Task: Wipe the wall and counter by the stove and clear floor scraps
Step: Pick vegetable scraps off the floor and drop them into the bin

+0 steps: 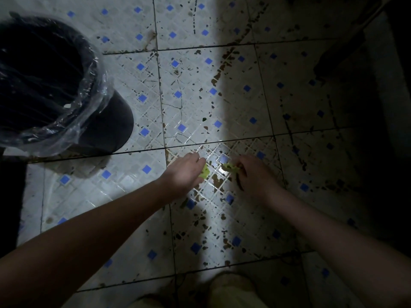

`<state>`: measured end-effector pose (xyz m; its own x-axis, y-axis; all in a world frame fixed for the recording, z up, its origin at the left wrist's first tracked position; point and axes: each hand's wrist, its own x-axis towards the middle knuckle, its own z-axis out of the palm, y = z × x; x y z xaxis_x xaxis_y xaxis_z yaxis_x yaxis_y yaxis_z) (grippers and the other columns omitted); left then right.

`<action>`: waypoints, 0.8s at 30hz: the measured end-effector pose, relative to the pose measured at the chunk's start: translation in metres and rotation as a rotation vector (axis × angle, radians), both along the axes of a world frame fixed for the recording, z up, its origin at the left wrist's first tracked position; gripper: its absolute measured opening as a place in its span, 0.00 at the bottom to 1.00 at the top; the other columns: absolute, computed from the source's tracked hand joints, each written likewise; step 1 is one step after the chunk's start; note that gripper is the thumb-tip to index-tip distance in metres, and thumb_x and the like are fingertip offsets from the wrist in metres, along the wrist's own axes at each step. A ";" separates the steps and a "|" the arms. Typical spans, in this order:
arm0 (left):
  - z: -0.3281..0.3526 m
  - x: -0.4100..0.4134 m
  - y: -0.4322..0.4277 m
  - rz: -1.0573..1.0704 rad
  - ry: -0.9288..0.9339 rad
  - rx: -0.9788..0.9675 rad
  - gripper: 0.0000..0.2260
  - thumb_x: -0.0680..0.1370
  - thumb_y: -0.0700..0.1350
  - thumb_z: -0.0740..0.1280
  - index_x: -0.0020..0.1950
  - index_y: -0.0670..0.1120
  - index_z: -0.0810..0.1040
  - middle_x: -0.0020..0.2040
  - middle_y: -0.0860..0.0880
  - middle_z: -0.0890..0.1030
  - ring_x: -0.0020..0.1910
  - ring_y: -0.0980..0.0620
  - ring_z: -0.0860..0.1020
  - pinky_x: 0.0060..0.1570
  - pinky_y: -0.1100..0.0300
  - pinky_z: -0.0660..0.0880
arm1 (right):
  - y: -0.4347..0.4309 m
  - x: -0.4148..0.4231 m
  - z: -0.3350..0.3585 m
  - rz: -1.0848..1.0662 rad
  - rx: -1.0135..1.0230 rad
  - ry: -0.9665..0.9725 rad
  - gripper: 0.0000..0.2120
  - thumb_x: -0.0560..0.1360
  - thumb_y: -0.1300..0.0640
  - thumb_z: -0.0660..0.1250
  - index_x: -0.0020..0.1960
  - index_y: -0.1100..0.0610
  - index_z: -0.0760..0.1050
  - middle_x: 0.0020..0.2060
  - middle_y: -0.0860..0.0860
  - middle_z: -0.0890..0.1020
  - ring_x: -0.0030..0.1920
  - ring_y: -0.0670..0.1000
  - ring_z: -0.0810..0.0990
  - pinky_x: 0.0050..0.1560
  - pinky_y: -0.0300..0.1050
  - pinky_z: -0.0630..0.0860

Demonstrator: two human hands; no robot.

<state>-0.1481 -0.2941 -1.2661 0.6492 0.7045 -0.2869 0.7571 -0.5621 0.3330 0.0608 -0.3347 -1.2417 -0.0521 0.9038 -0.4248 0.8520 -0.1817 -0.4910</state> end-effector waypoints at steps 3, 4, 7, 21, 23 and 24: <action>0.002 0.005 0.001 0.007 0.011 -0.034 0.08 0.79 0.44 0.61 0.58 0.45 0.70 0.51 0.48 0.73 0.46 0.54 0.68 0.45 0.62 0.67 | -0.003 0.011 0.002 -0.055 0.008 -0.049 0.09 0.74 0.65 0.63 0.51 0.56 0.74 0.51 0.51 0.76 0.51 0.52 0.75 0.50 0.47 0.73; 0.003 0.006 0.001 0.009 0.018 -0.046 0.08 0.79 0.43 0.60 0.57 0.45 0.71 0.50 0.48 0.73 0.46 0.53 0.68 0.45 0.61 0.67 | -0.005 0.014 0.003 -0.065 0.019 -0.059 0.10 0.73 0.66 0.63 0.52 0.56 0.74 0.51 0.52 0.76 0.51 0.53 0.75 0.51 0.46 0.73; 0.005 0.005 0.002 0.023 0.013 -0.057 0.07 0.79 0.41 0.61 0.57 0.45 0.70 0.50 0.48 0.73 0.46 0.53 0.68 0.45 0.61 0.67 | -0.009 0.020 0.003 -0.106 0.016 -0.065 0.10 0.74 0.65 0.63 0.53 0.55 0.74 0.53 0.54 0.75 0.51 0.54 0.76 0.52 0.49 0.75; 0.020 -0.025 0.008 0.118 0.045 0.048 0.09 0.80 0.43 0.58 0.60 0.46 0.71 0.51 0.46 0.75 0.47 0.50 0.71 0.45 0.57 0.69 | -0.017 -0.001 -0.005 0.124 -0.115 -0.160 0.15 0.71 0.64 0.65 0.57 0.54 0.69 0.58 0.53 0.71 0.55 0.56 0.73 0.55 0.54 0.73; 0.024 -0.029 0.008 0.121 0.038 0.052 0.08 0.80 0.43 0.58 0.59 0.45 0.71 0.51 0.46 0.75 0.47 0.49 0.71 0.45 0.57 0.69 | -0.017 0.001 -0.006 0.150 -0.097 -0.170 0.17 0.70 0.65 0.66 0.57 0.54 0.69 0.57 0.53 0.72 0.56 0.56 0.73 0.56 0.54 0.73; 0.025 -0.031 0.008 0.118 0.042 0.055 0.08 0.80 0.42 0.59 0.58 0.45 0.71 0.51 0.46 0.74 0.47 0.48 0.71 0.45 0.56 0.68 | -0.017 0.001 -0.007 0.152 -0.087 -0.169 0.16 0.70 0.65 0.65 0.56 0.53 0.69 0.57 0.53 0.73 0.56 0.56 0.73 0.55 0.54 0.73</action>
<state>-0.1795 -0.2861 -1.2407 0.5492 0.7904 -0.2714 0.8316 -0.4850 0.2705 0.0621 -0.3517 -1.2485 -0.1061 0.8508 -0.5147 0.9414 -0.0807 -0.3274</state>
